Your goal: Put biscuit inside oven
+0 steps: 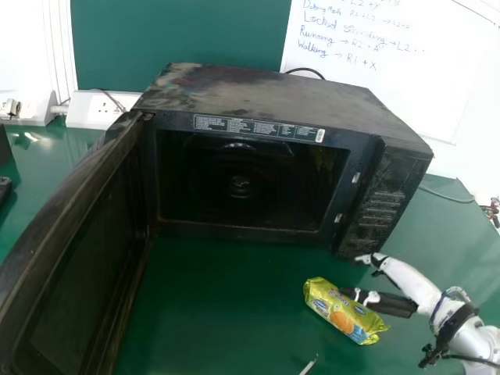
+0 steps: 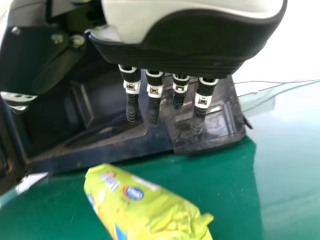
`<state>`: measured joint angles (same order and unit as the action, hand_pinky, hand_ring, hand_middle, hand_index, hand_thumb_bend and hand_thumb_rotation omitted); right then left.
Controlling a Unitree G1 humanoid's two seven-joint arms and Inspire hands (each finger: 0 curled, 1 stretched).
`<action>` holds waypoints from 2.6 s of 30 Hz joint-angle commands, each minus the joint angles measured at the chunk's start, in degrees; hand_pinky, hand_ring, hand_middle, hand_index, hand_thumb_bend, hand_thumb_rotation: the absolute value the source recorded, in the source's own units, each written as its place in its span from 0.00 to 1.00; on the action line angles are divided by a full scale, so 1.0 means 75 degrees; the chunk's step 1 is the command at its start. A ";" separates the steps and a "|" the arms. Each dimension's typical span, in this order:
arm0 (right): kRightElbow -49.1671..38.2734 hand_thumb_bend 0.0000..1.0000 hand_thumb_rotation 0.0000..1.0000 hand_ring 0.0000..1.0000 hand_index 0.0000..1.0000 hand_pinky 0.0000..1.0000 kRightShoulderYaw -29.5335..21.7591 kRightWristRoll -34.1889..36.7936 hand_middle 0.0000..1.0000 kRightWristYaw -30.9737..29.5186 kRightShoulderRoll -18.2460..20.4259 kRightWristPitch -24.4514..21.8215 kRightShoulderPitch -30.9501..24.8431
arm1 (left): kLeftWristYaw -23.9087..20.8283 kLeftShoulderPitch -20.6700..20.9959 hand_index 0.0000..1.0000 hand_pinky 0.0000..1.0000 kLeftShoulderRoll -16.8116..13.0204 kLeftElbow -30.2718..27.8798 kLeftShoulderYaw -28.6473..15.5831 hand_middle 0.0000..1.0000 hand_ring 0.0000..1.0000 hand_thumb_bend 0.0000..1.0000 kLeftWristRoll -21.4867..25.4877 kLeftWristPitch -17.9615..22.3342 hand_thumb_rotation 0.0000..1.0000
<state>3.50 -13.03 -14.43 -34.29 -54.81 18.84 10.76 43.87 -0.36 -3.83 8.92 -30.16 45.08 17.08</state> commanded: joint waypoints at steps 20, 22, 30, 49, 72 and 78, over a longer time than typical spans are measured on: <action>-0.0135 1.00 0.34 0.84 0.83 0.72 0.0232 -0.1300 0.85 0.0720 -0.0472 0.0606 -0.0303 | -0.0034 -0.0195 0.93 0.97 0.0193 -0.0129 0.0114 0.98 0.97 0.91 0.0021 -0.0053 0.71; -0.0173 1.00 0.33 0.84 0.83 0.73 0.0229 -0.1313 0.86 0.0696 -0.0507 0.0612 -0.0348 | -0.0030 -0.0196 0.93 0.96 0.0199 -0.0128 0.0109 0.98 0.96 0.92 0.0048 -0.0073 0.70; -0.0503 1.00 0.33 0.85 0.83 0.73 0.0228 -0.1586 0.86 0.0682 -0.0670 0.0472 -0.0658 | -0.0019 -0.0238 0.93 0.95 0.0225 -0.0169 0.0123 0.98 0.96 0.92 0.0061 -0.0094 0.69; -0.1886 1.00 0.35 0.82 0.83 0.74 0.0227 -0.3214 0.85 0.1128 -0.0551 -0.0594 -0.1405 | 0.0004 -0.0289 0.93 0.95 0.0330 -0.0198 0.0140 0.97 0.95 0.93 0.0036 -0.0033 0.68; -0.1650 1.00 0.42 0.80 0.83 0.71 0.1001 -0.3525 0.84 0.1377 -0.0279 -0.0751 -0.0705 | -0.0038 -0.0420 0.93 0.95 0.0414 -0.0272 0.0254 0.97 0.95 0.93 -0.0065 0.0160 0.70; -0.1618 1.00 0.43 0.80 0.83 0.73 0.1187 -0.3533 0.84 0.1299 -0.0315 -0.0749 -0.0534 | -0.0093 -0.0469 0.93 0.96 0.0428 -0.0304 0.0277 0.97 0.96 0.93 -0.0118 0.0202 0.70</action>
<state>-8.86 -4.62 -41.11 -24.26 -57.03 13.20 6.10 43.41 -2.90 -1.02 6.72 -28.54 44.00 18.50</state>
